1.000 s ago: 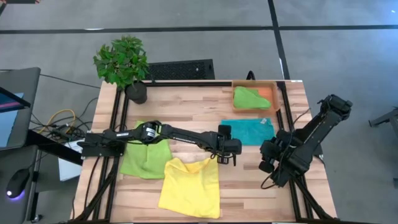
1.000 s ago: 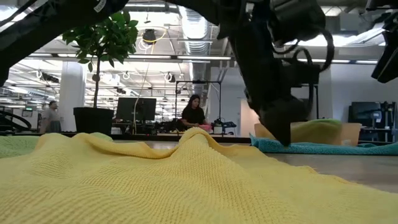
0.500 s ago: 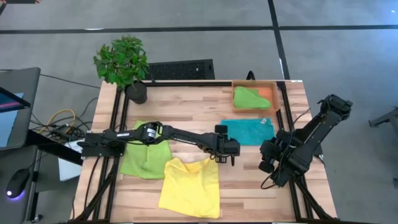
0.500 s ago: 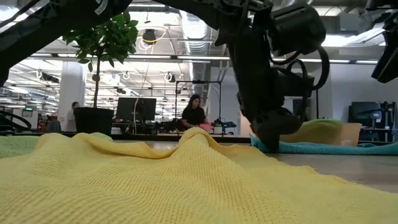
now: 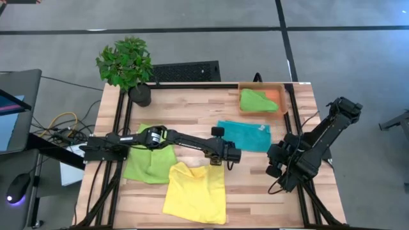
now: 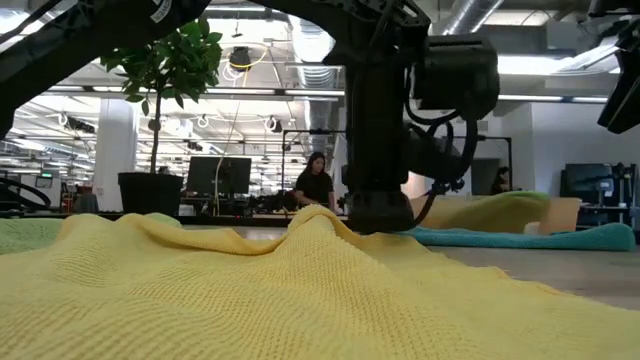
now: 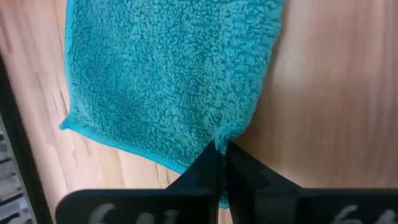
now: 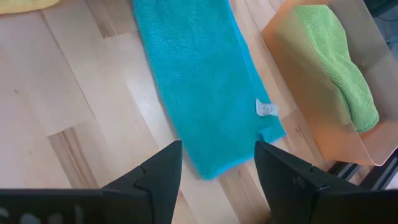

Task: Fold microfiber towels
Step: Fold the blue microfiber towel

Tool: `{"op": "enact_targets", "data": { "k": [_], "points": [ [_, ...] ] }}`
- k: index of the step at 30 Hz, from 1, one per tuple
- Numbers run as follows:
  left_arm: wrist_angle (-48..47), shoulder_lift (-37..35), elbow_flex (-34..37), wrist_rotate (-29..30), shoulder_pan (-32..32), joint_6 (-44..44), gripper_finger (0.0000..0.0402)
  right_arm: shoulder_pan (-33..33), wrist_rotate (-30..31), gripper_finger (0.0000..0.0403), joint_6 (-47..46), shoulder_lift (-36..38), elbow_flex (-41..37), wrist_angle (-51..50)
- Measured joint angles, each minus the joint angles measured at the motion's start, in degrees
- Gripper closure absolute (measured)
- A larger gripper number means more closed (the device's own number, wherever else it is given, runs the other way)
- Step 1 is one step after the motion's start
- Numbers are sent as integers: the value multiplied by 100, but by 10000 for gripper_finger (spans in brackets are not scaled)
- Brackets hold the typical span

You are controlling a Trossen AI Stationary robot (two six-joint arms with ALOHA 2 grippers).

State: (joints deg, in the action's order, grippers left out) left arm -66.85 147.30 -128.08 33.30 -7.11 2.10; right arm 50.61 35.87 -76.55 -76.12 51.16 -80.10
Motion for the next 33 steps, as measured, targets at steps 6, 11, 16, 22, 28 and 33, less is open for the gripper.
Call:
{"op": "enact_targets", "data": {
  "k": [6, 11, 16, 22, 28, 33],
  "points": [
    [212, 11, -377, 193, -27, -490, 400, 0, -8, 178, 2, 0, 0, -8],
    [964, 9, -515, -33, -6, -1248, 401, 0, -13, 178, 2, 0, 0, -28],
    [1825, 9, -515, -92, -7, -1849, 401, 0, -13, 178, 2, 0, 0, -57],
    [2769, 9, -515, -290, 6, -2643, 401, 0, -13, 178, 2, 0, 0, -218],
    [3730, 9, -515, -571, 144, -2785, 401, 0, -13, 178, 2, 0, 0, -221],
    [4085, 9, -515, -1052, 304, -2692, 401, 0, -102, 178, 2, 0, 0, -231]
  ]
}}
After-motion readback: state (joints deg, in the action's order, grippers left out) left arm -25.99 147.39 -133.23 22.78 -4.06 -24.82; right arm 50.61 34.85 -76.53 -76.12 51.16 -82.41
